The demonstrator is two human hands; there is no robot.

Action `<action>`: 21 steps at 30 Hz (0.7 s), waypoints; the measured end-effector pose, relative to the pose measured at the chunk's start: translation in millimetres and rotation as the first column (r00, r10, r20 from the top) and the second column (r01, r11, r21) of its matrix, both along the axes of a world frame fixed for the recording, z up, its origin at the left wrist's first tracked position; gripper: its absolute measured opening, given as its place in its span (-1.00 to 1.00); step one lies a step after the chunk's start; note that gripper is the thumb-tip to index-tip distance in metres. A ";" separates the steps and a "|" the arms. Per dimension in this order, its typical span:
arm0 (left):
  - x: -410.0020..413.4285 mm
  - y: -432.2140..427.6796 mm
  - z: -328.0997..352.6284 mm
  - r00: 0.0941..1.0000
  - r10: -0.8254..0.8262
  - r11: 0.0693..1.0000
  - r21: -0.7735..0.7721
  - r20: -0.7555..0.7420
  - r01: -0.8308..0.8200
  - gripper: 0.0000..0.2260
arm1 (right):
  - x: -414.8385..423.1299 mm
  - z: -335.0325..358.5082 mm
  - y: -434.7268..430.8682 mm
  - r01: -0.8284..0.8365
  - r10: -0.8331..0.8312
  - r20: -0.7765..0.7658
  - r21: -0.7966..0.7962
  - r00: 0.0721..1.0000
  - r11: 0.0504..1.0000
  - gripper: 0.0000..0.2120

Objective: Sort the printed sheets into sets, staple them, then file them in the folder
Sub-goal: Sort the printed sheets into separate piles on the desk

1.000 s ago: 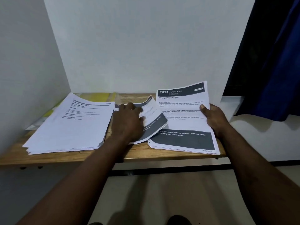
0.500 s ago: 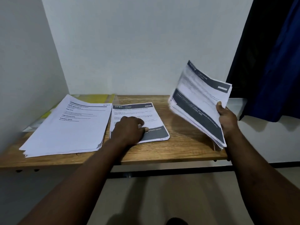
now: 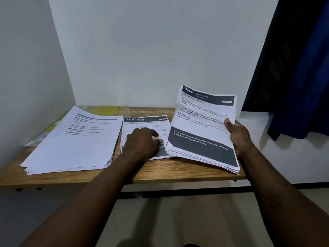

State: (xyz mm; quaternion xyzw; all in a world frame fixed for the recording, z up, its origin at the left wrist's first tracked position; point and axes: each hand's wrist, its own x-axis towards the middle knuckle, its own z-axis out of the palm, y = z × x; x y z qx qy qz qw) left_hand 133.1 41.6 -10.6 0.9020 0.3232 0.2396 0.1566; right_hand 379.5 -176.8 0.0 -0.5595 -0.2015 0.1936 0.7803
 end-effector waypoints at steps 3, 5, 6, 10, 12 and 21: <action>7.3 -1.7 7.4 0.968 0.052 0.993 -0.116 0.247 -0.023 -0.64 | 0.9 0.6 3.0 -0.003 0.003 -0.006 -0.014 1.000 1.000 -0.85; 16.1 -0.9 18.0 0.911 0.040 0.920 -0.370 0.411 0.127 -0.55 | 2.6 0.4 5.5 -0.010 0.010 -0.002 -0.021 1.000 1.000 -0.81; 20.2 -2.8 23.4 0.882 0.035 0.830 -0.506 0.470 0.237 -0.54 | 3.7 0.1 6.9 -0.015 0.015 -0.001 -0.023 1.000 1.000 -0.79; 39.7 -10.6 22.0 0.869 -0.036 0.736 -0.575 0.494 0.357 -0.67 | 9.5 -1.5 10.4 -0.061 0.062 0.016 -0.041 0.998 0.997 -0.73; 49.2 -9.0 8.5 0.883 0.010 0.801 -0.532 0.470 0.274 -0.67 | 10.9 -2.5 10.0 -0.087 0.088 0.020 -0.053 0.996 0.995 -0.70; 50.0 -7.7 1.7 0.874 0.104 0.849 -0.500 0.476 0.172 -0.69 | 11.4 -2.5 8.9 -0.124 0.126 0.037 -0.064 0.991 0.990 -0.63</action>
